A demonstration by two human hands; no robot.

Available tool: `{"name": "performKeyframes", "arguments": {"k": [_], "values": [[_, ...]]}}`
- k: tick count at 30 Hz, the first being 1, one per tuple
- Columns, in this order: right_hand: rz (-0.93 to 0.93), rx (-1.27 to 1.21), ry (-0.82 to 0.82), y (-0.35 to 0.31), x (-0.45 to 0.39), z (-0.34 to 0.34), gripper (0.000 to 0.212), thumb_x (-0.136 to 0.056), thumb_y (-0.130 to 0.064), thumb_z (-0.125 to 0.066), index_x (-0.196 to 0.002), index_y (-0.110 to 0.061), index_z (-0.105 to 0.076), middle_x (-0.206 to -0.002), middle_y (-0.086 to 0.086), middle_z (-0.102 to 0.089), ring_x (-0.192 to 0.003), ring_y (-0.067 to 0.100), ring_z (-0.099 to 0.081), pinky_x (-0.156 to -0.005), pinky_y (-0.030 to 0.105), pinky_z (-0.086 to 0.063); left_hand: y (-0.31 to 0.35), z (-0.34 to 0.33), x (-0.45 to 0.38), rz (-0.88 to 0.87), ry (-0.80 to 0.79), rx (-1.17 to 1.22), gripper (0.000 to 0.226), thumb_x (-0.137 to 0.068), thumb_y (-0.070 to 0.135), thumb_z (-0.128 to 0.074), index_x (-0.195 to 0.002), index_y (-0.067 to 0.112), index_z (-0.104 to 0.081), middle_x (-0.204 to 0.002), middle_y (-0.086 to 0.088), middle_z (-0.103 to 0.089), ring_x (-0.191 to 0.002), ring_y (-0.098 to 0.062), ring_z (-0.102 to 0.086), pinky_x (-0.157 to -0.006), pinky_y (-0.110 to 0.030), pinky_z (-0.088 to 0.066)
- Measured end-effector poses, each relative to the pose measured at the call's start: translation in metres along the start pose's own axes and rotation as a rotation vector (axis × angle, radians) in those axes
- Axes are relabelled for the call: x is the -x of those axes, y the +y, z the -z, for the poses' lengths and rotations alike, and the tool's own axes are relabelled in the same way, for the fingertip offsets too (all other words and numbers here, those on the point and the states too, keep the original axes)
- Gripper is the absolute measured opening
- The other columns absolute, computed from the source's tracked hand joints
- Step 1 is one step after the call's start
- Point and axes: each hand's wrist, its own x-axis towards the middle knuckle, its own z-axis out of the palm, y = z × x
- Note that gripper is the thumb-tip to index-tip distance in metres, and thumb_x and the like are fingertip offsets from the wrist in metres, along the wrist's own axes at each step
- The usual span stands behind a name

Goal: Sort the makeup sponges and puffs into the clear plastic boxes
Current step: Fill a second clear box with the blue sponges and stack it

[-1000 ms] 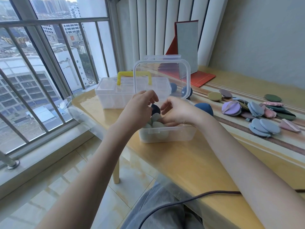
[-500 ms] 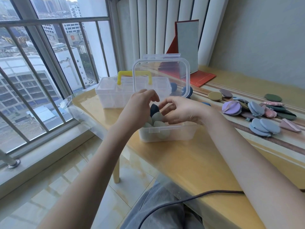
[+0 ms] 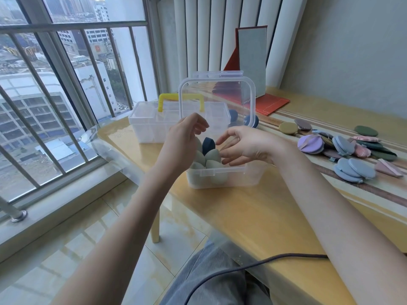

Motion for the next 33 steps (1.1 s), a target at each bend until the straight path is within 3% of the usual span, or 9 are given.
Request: {"name": "performKeyframes", "arguments": {"k": [6, 12, 17, 21, 27, 31, 33], "values": [[0.013, 0.083, 0.069, -0.004, 0.000, -0.002, 0.025, -0.093, -0.008, -0.059, -0.117, -0.016, -0.061, -0.101, 0.005, -0.071, -0.085, 0.013, -0.072, -0.078, 0.029, -0.060, 0.001, 0.000, 0.001, 0.000, 0.052, 0.025, 0.042, -0.082, -0.017, -0.029, -0.099, 0.005, -0.060, -0.099, -0.006, -0.063, -0.091, -0.016, -0.056, -0.079, -0.016, -0.044], [0.033, 0.135, 0.143, -0.009, 0.004, 0.000, 0.022, -0.096, -0.006, -0.053, -0.112, -0.016, -0.065, -0.100, 0.002, -0.072, -0.088, 0.011, -0.070, -0.081, 0.028, -0.058, 0.001, 0.002, -0.002, -0.016, -0.033, -0.092, 0.033, -0.096, -0.006, -0.030, -0.105, 0.010, -0.057, -0.106, -0.004, -0.062, -0.093, -0.011, -0.054, -0.071, -0.006, -0.039], [0.090, 0.035, 0.227, -0.014, 0.017, 0.018, 0.019, -0.098, -0.007, -0.051, -0.101, -0.013, -0.069, -0.092, 0.000, -0.074, -0.082, 0.010, -0.072, -0.076, 0.026, -0.059, 0.015, 0.007, -0.008, -0.011, -0.099, -0.102, 0.029, -0.097, 0.000, -0.032, -0.106, 0.012, -0.058, -0.108, -0.006, -0.064, -0.097, -0.015, -0.057, -0.077, -0.022, -0.043], [0.131, -0.160, 0.381, -0.006, 0.031, 0.038, 0.014, -0.095, -0.006, -0.057, -0.099, -0.010, -0.069, -0.089, 0.004, -0.074, -0.076, 0.014, -0.074, -0.067, 0.024, -0.060, 0.039, 0.007, -0.014, -0.038, -0.112, -0.062, 0.031, -0.094, -0.003, -0.035, -0.104, 0.011, -0.060, -0.108, -0.004, -0.064, -0.098, -0.014, -0.057, -0.085, -0.025, -0.047], [0.138, -0.277, 0.495, 0.028, 0.056, 0.056, 0.009, -0.094, -0.008, -0.059, -0.092, -0.013, -0.066, -0.084, 0.007, -0.075, -0.076, 0.019, -0.073, -0.073, 0.033, -0.060, 0.093, -0.038, -0.011, -0.187, -0.185, 0.035, 0.028, -0.090, -0.003, -0.039, -0.100, 0.008, -0.062, -0.102, -0.007, -0.065, -0.096, -0.021, -0.058, -0.087, -0.035, -0.048], [0.072, -0.344, 0.577, 0.053, 0.068, 0.068, 0.012, -0.090, -0.007, -0.055, -0.097, -0.012, -0.064, -0.058, -0.005, -0.064, -0.053, 0.009, -0.062, -0.071, 0.035, -0.059, 0.130, -0.078, 0.004, -0.232, -0.259, 0.111, 0.038, -0.085, -0.007, -0.039, -0.114, 0.007, -0.059, -0.104, -0.009, -0.065, -0.096, -0.024, -0.058, -0.086, -0.036, -0.049], [0.011, -0.340, 0.611, 0.067, 0.071, 0.073, 0.018, -0.090, -0.004, -0.051, -0.102, -0.010, -0.063, -0.059, -0.003, -0.060, -0.052, 0.009, -0.057, -0.070, 0.033, -0.058, 0.139, -0.102, 0.009, -0.202, -0.293, 0.144, 0.045, -0.081, -0.009, -0.036, -0.118, 0.007, -0.056, -0.102, -0.009, -0.064, -0.095, -0.024, -0.057, -0.082, -0.035, -0.049]]}}
